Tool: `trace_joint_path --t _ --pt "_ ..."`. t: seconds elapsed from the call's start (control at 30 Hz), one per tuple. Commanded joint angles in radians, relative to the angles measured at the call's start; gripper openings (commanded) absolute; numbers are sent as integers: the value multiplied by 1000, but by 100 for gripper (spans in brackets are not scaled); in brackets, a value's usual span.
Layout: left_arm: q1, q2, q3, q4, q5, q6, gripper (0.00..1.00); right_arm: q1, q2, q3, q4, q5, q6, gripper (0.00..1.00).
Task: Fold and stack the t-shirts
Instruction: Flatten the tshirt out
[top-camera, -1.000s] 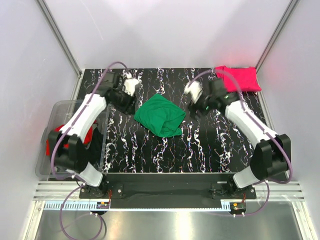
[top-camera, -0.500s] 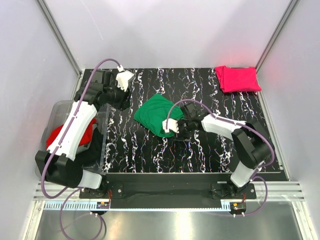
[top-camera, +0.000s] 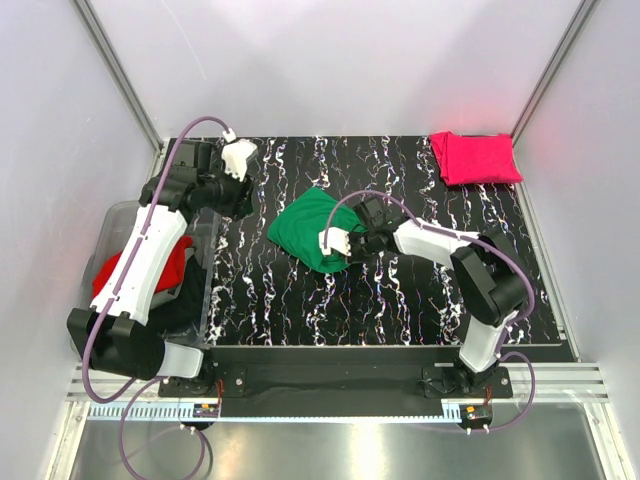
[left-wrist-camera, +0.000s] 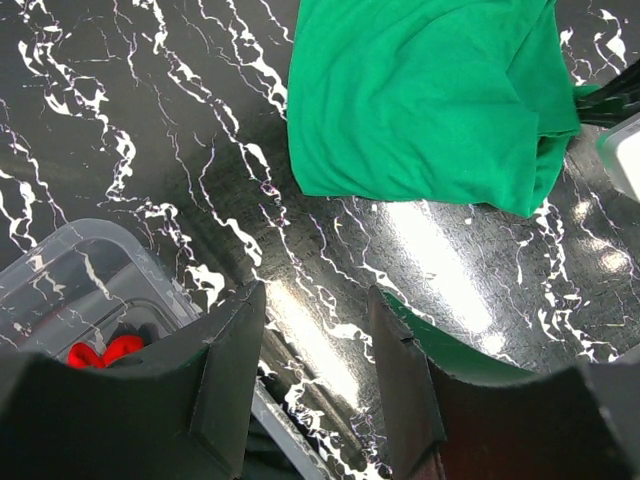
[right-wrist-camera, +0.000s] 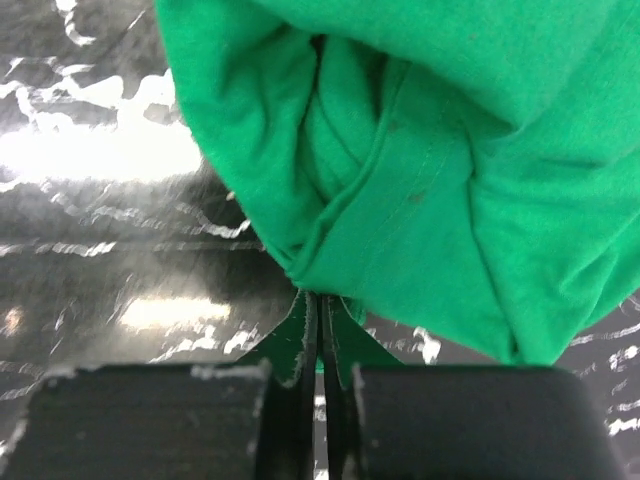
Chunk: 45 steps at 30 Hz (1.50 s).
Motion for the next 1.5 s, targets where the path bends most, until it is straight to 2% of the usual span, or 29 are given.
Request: trace_joint_path --t 0.0,0.13,0.27,0.53,0.73,0.87,1.0,1.1,1.13,1.27,1.47 --pt "15 -21 35 31 2 -7 50 8 -107 28 -74 23 -6 0" --pt "26 -16 49 39 -10 1 50 8 -240 78 -111 21 -1 0" --pt "32 -6 60 53 -18 8 50 8 -347 259 -116 13 22 0" --pt "30 40 103 64 6 -1 50 8 -308 681 -50 32 108 0" --pt "32 60 163 68 -15 4 50 7 -178 983 2 143 116 0" --pt "29 57 166 67 35 4 50 -33 -58 1039 92 225 67 0" --pt "-9 54 112 64 120 25 50 -114 60 1076 132 340 100 0" --pt "-104 59 28 65 152 77 51 -153 142 1093 129 394 126 0" --pt "-168 69 9 65 151 85 53 -171 157 1088 131 403 122 0" --pt "-325 131 -80 151 96 100 57 -203 217 1065 128 427 128 0" --pt "-439 327 -11 248 86 22 54 -220 254 1057 125 454 120 0"
